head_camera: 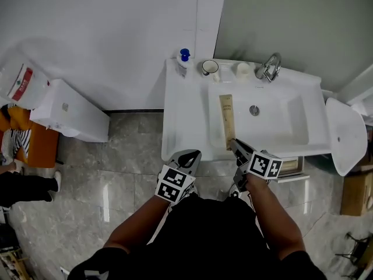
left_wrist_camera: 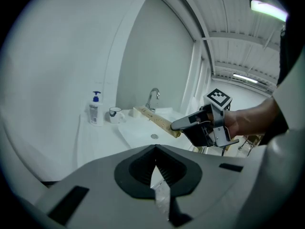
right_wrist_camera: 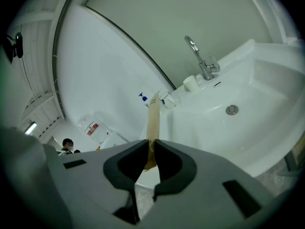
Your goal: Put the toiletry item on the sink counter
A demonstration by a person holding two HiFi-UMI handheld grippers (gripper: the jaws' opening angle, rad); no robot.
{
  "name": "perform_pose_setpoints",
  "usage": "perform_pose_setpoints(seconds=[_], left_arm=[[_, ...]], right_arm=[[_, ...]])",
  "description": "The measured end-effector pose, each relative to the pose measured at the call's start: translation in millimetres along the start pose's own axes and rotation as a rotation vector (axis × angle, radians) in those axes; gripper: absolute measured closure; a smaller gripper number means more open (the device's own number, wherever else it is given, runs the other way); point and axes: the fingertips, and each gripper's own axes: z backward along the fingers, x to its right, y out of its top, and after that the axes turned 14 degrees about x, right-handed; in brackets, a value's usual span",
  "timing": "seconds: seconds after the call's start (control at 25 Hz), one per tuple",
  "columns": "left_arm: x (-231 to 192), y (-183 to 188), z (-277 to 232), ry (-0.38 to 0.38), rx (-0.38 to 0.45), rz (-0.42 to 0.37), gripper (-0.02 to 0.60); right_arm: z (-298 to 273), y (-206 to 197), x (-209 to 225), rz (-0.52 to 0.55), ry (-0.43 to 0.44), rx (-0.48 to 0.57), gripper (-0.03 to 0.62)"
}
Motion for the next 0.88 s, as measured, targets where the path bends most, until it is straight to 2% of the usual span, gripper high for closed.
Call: perform_pose_setpoints(seconds=[0.16,0.56,0.88], left_arm=[[26,5,-27,-0.049,-0.008,-0.023,0.581],[114,20,-90,-0.172,-0.036,-0.082,0.581],[167,24,-129,-0.242,-0.059,-0.118,0.581]], right_arm=[[33,18,19,-0.038,-0.012,0.049,0.559],[114,56,92,-0.058,-0.095,0.111,0.559],[161,74,129,-0.079,-0.113,0.155,0.559]])
